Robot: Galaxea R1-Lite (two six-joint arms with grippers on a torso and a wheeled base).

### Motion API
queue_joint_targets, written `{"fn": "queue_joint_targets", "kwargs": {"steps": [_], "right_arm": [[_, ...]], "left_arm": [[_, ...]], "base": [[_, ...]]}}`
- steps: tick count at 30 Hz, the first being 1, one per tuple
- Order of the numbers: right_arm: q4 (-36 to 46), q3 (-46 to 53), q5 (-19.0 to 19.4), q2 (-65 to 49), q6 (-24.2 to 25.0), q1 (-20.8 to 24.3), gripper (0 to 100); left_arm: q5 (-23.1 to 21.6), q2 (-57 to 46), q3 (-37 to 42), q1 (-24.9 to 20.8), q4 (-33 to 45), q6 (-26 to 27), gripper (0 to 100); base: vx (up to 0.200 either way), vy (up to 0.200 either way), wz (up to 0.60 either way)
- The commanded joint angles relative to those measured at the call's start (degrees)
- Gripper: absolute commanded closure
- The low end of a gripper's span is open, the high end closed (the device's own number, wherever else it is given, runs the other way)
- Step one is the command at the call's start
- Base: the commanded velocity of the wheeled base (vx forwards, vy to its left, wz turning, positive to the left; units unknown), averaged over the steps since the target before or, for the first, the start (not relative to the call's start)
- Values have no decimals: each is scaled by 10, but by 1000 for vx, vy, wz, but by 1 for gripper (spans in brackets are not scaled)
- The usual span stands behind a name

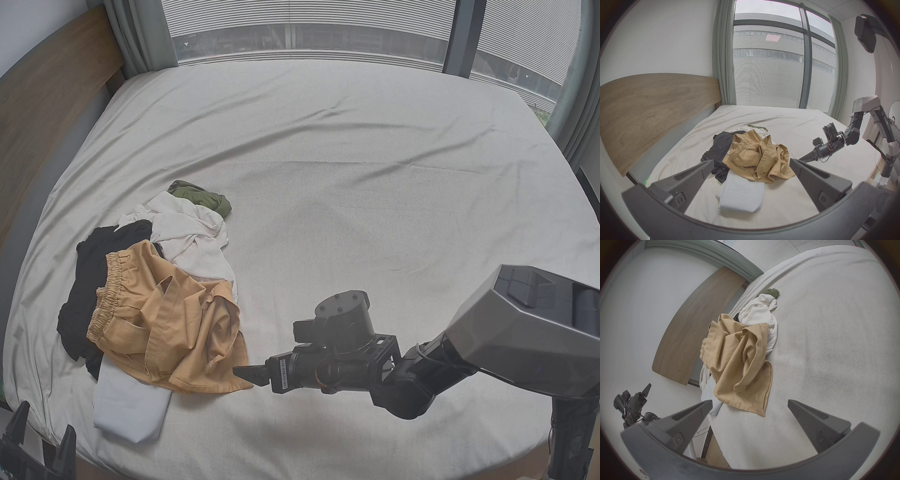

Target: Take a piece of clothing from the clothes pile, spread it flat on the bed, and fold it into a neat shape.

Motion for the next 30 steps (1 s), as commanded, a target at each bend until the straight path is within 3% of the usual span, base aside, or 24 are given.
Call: {"fn": "queue_joint_targets", "kwargs": {"steps": [1, 5, 30], "right_arm": [[0, -14, -2, 21, 0, 8, 0], [-3, -40, -31, 50, -1, 14, 0], [-2, -86, -32, 97, 25, 37, 0]], "left_arm": [[0, -10, 10, 0, 0, 0, 0], [0, -10, 10, 0, 0, 0, 0], [0, -10, 10, 0, 0, 0, 0]], "base": [[0, 0, 0], [0, 0, 0], [0, 0, 0]]}}
